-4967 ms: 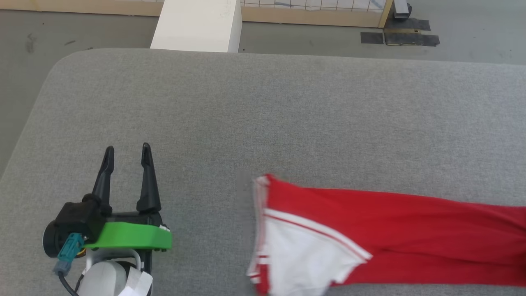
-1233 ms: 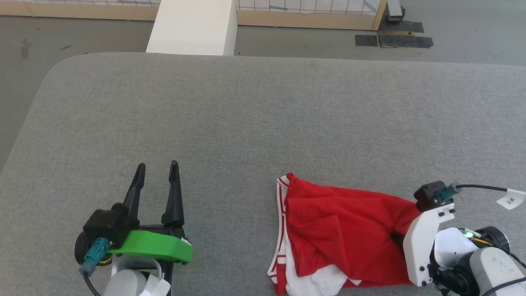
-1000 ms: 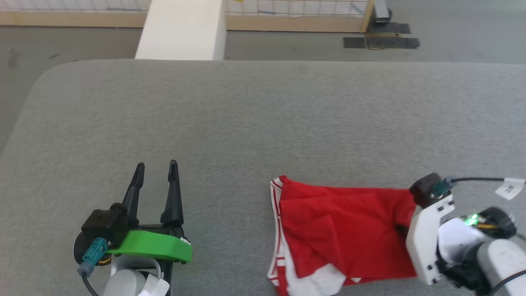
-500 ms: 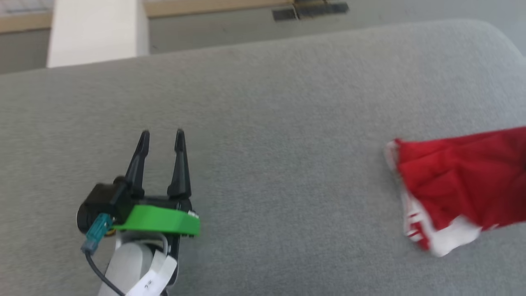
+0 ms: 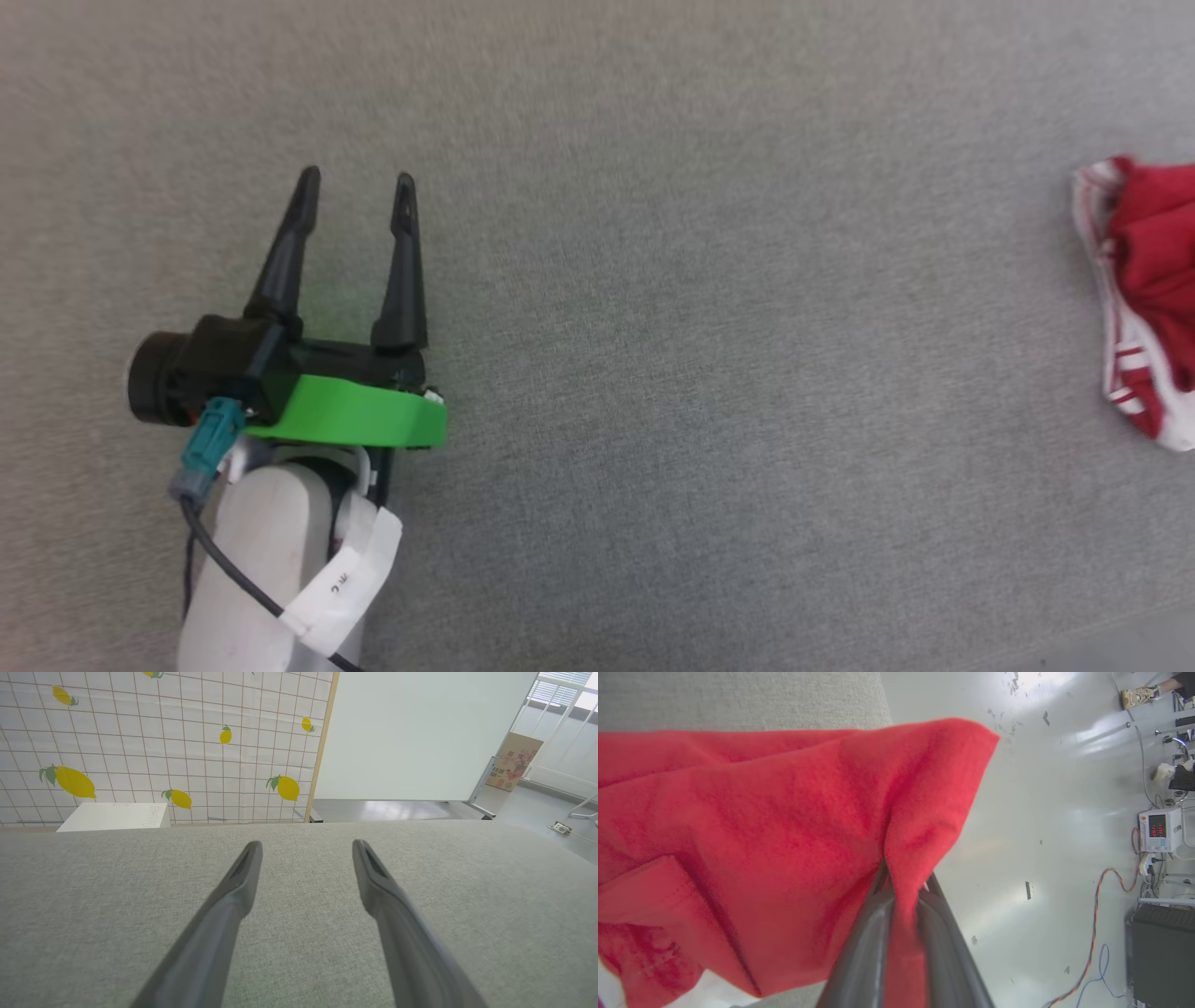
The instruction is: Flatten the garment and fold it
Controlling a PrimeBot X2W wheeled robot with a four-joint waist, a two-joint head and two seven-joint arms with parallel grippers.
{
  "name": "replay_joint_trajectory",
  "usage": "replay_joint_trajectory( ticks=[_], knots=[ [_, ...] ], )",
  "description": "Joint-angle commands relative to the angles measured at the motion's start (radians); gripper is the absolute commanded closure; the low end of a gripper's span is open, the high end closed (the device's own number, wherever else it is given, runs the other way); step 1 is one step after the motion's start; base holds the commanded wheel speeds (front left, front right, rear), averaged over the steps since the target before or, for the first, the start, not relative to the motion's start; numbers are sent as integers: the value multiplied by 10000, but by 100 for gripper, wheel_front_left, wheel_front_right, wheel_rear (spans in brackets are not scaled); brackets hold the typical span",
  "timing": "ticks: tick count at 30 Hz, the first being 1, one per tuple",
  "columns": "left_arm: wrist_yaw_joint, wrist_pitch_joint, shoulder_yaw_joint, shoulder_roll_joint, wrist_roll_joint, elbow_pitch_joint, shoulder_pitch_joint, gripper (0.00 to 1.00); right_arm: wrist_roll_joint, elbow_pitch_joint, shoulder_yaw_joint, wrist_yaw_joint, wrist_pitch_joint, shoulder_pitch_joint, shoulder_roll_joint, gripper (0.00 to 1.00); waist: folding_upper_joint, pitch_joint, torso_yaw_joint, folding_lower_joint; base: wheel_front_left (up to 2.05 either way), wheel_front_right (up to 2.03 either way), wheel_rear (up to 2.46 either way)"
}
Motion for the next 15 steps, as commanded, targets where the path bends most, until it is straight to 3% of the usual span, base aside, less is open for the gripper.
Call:
replay_joint_trajectory(
  ticks=[1, 4, 5, 6, 7, 15],
  knots=[
    [86, 79, 19, 133, 82, -138, -187, 0, -266, 285, -132, -17, -271, -317, 88, 100, -1, 1127, -203, -1, 0, 0, 0],
    [198, 264, 94, 271, 168, -469, -132, 0, -777, 1147, -431, -17, -803, -860, 358, 100, -1, 1310, -220, -1, 0, 0, 0],
    [217, 323, 110, 307, 179, -540, -103, 0, -953, 1381, -509, -17, -949, -1005, 405, 84, -1, 1332, -225, -1, 0, 0, 0],
    [232, 377, 127, 349, 185, -625, -67, 0, -1218, 1666, -569, -17, -1092, -1166, 451, 5, -1, 1350, -237, -1, 0, 0, 0],
    [247, 406, 144, 375, 185, -682, -37, 0, -1381, 1876, -634, -17, -1205, -1302, 516, 0, -1, 1351, -251, -1, 0, 0, 0],
    [324, 239, 187, 291, -92, -586, 221, 0, -1916, 2812, -1105, -17, -2892, -2064, 835, 0, -1, 651, -199, -1, 0, 0, 0]
  ],
)
